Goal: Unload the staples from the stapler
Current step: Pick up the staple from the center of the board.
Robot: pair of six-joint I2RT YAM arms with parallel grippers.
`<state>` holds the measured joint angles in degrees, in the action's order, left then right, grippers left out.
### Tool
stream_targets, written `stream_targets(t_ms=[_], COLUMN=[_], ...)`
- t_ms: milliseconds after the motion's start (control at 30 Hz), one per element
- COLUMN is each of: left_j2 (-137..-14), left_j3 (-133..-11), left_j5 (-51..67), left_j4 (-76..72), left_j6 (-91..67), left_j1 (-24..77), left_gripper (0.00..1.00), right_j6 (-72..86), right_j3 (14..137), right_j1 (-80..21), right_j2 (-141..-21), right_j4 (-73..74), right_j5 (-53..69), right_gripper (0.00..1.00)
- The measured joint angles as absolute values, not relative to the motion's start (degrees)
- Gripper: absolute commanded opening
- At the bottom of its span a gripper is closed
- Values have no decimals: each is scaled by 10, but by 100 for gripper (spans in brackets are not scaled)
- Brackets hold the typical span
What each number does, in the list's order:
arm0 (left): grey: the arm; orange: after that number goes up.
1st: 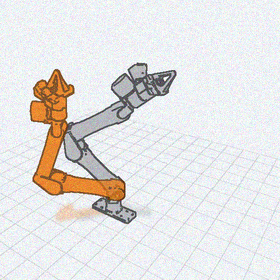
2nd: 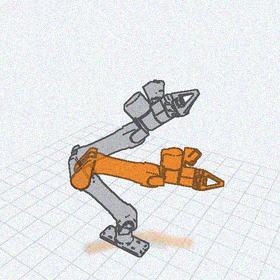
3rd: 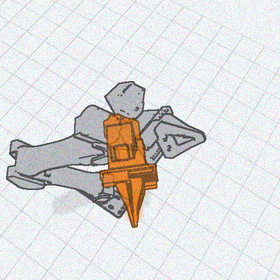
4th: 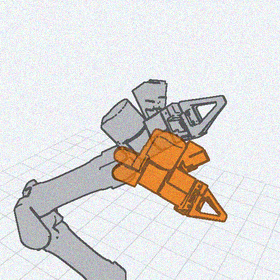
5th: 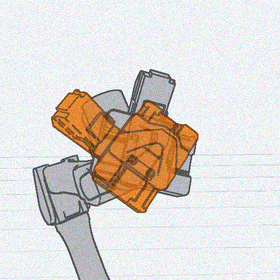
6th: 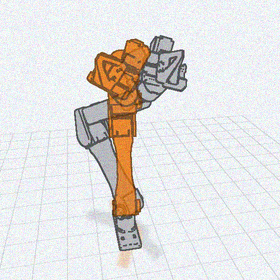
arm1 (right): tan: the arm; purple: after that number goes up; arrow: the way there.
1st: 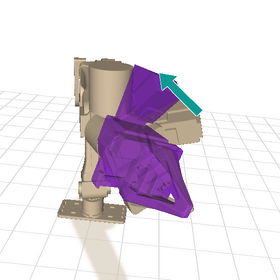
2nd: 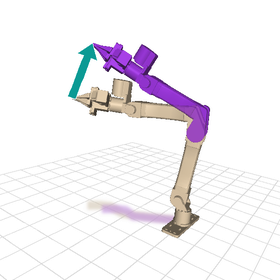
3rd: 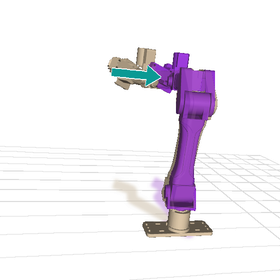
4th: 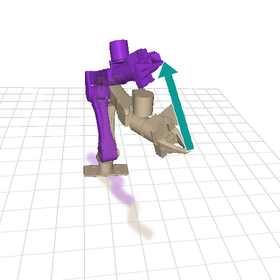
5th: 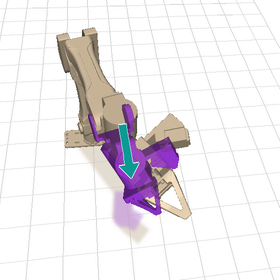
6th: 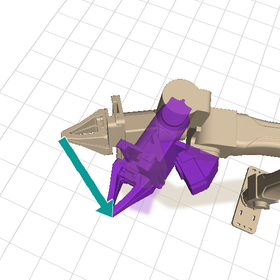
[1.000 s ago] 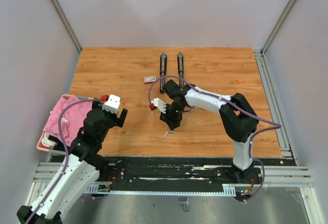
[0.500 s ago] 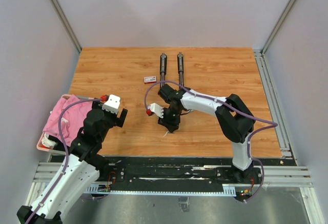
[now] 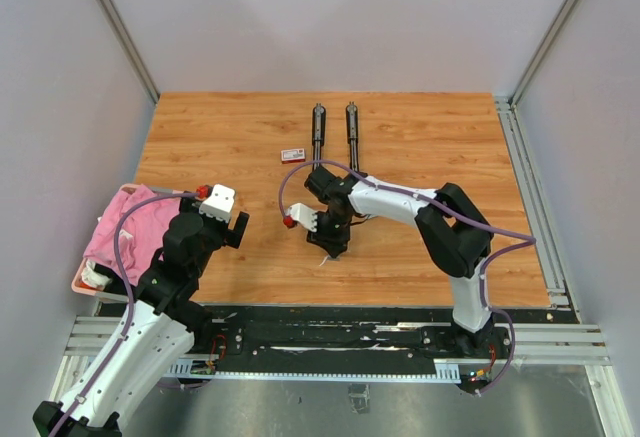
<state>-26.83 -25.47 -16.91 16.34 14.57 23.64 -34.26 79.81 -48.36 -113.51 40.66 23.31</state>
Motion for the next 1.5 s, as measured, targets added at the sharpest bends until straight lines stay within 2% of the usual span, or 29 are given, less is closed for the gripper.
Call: stream_targets(t_ms=[100, 233, 367, 433, 467, 900, 1167, 1500], left_j2=[-268, -268, -268, -268, -268, -268, -268, -268], left_j3=[-255, -255, -255, -255, -255, -255, -255, -255], left_j5=[-169, -169, -169, -169, -169, -169, -169, -169], left_j4=[163, 163, 163, 163, 163, 163, 163, 163], left_j6=[146, 146, 146, 146, 146, 146, 146, 146], left_j1=[236, 236, 236, 236, 235, 234, 234, 234], left_gripper=[98, 98, 98, 98, 98, 98, 98, 98], right_j6=[-342, -343, -343, -343, -344, -343, -330, -286], right_j3=[802, 803, 805, 805, 806, 809, 809, 812], right_j1=[-484, -485, -485, -485, -485, -466, -396, -301], right_j2=[-1138, -1139, -1141, -1142, -1142, -1145, -1130, -1079], right_j4=[406, 405, 404, 404, 403, 415, 422, 412], right_j5=[229, 224, 221, 220, 219, 262, 324, 344], right_gripper=[31, 24, 12, 2, 1, 0, 1, 1])
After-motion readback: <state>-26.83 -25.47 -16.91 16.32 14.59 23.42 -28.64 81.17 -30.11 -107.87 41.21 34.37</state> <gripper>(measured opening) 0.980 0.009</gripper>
